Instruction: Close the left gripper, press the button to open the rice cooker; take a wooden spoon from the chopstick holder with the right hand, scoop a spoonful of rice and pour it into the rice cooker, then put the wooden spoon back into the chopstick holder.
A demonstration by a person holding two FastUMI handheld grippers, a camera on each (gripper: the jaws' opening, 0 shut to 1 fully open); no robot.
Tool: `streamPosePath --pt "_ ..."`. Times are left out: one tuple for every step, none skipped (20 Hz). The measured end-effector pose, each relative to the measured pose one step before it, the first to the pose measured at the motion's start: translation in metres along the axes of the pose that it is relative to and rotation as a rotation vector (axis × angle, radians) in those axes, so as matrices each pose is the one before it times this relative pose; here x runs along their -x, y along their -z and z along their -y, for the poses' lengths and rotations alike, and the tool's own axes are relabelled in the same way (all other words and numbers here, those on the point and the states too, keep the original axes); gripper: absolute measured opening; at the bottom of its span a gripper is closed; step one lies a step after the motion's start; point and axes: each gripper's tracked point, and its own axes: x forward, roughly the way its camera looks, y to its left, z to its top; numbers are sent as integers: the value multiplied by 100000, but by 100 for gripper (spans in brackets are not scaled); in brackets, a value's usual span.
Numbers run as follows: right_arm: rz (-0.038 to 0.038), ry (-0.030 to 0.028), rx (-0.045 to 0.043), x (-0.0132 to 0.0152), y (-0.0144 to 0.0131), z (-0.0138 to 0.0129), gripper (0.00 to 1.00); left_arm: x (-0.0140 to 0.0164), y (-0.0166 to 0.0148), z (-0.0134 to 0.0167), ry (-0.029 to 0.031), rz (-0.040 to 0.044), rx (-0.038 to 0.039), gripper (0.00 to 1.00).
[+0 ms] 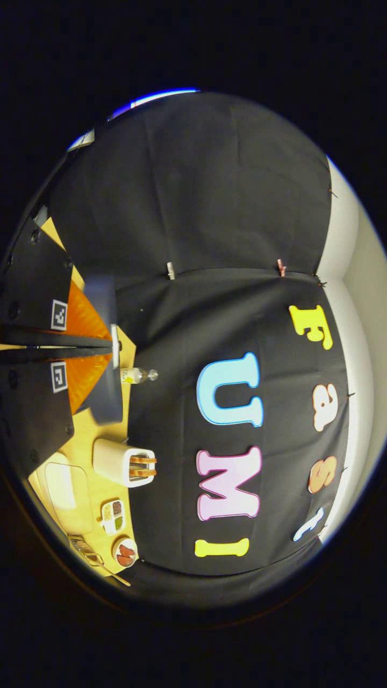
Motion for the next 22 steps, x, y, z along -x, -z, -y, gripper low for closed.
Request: streamPosePath --pt "-289 -185 -314 -259 83 56 99 653 -241 1174 2984 49 2223 8" --pt "-394 179 -85 -248 161 100 99 506 193 695 2160 -636 2098 8" --pt "-321 158 -120 -238 94 175 99 617 304 550 930 -831 1840 8" --pt "-41 165 -350 -126 77 267 100 493 488 495 1058 -1163 2050 8" --pt "-104 283 -316 -131 128 226 99 635 526 498 1012 -1320 2088 9" --pt "-336 295 -306 -140 304 291 100 371 669 251 79 -1557 2023 9" --pt "-761 431 -320 -157 417 326 100 339 841 122 -498 -2074 1167 11" --pt "-1162 666 -473 -129 588 385 99 368 813 223 110 -1142 -224 16" --pt "-1601 826 -293 -167 549 471 99 332 544 110 -273 -482 -882 36" --pt "-1448 945 30 -229 690 438 100 108 518 230 167 -418 -290 52" --pt "-1629 1038 -123 -221 498 430 100 206 645 397 925 -415 203 67" --pt "-1375 595 -711 -205 415 352 99 569 660 1004 4267 -1079 1381 82" --pt "-1768 301 -1469 -365 435 234 100 198 557 1094 4435 -1251 2205 98" --pt "-2219 -514 -1762 -363 611 -56 99 312 366 654 1647 -129 1573 97" --pt "-2145 -498 -1248 -431 545 -95 99 132 230 247 633 277 289 96" --pt "-1783 189 -696 -460 427 214 98 146 515 88 291 -288 -673 96" --pt "-1123 699 -231 -586 283 237 98 194 350 182 -33 -379 -810 95" --pt "-877 821 24 -652 186 284 99 189 267 208 105 -485 -460 96" --pt "-1139 697 -31 -699 173 221 99 147 367 193 453 -709 -212 96" --pt "-1111 871 -106 -736 287 323 99 52 473 -37 52 -724 -574 96" --pt "-1280 1146 -608 -872 189 410 99 59 326 -537 -1613 -754 -1025 96" --pt "-1806 933 -1224 -974 373 413 99 120 416 -624 -1786 -791 -1061 95"
